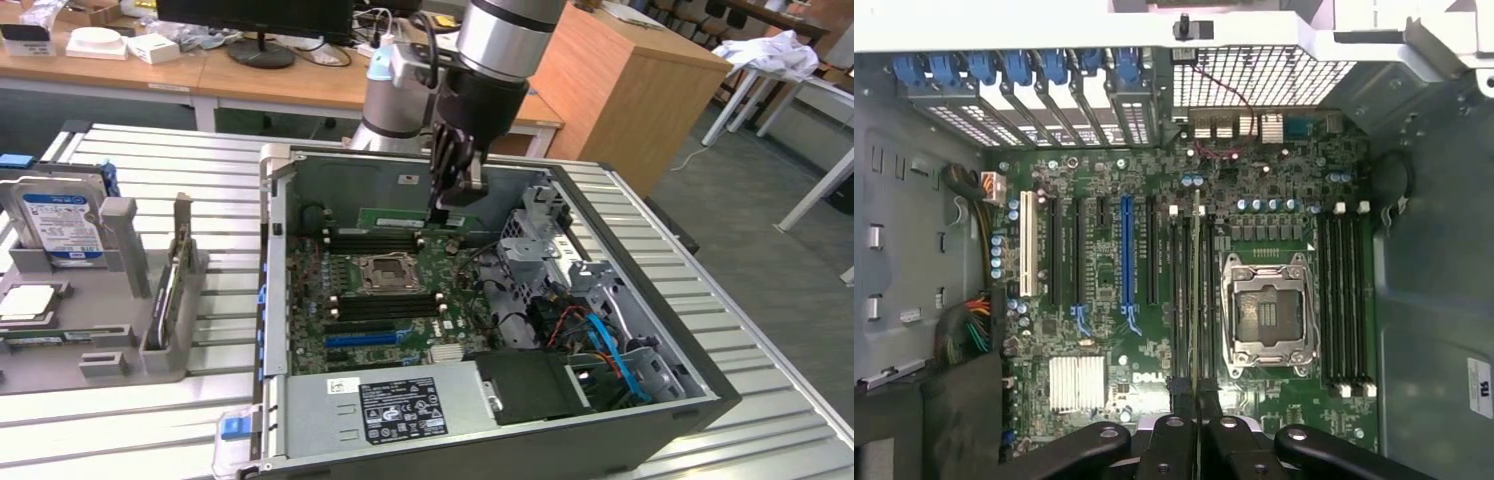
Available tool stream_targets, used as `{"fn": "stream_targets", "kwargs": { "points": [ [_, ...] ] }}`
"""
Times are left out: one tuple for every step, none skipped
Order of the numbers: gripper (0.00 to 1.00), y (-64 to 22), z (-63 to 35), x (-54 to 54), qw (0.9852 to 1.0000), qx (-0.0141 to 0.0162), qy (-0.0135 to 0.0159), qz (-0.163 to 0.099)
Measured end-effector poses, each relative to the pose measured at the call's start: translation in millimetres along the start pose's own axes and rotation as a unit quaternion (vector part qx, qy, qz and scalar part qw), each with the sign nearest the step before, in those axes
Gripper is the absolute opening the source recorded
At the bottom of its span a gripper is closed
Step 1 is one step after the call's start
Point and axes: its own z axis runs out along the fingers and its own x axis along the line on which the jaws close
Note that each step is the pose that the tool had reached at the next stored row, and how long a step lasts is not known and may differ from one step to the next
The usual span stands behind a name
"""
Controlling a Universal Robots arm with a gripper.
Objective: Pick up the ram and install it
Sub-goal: 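Insert the ram into the slot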
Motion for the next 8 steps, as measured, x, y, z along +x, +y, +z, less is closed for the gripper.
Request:
{"fn": "stream_targets", "kwargs": {
  "points": [
    [0.12, 0.0, 0.6, 0.0, 1.0000, 0.0000, 0.0007, 0.000],
    [0.12, 0.0, 0.7, 0.0, 1.0000, 0.0000, 0.0010, 0.000],
    [0.12, 0.0, 0.7, 0.0, 1.0000, 0.0000, 0.0010, 0.000],
    [0.12, 0.0, 0.7, 0.0, 1.0000, 0.0000, 0.0010, 0.000],
    [0.12, 0.0, 0.7, 0.0, 1.0000, 0.0000, 0.0010, 0.000],
    [0.12, 0.0, 0.7, 0.0, 1.0000, 0.0000, 0.0010, 0.000],
    [0.12, 0.0, 0.8, 0.0, 1.0000, 0.0000, 0.0010, 0.000],
    [0.12, 0.0, 0.8, 0.0, 1.0000, 0.0000, 0.0010, 0.000]
  ]
}}
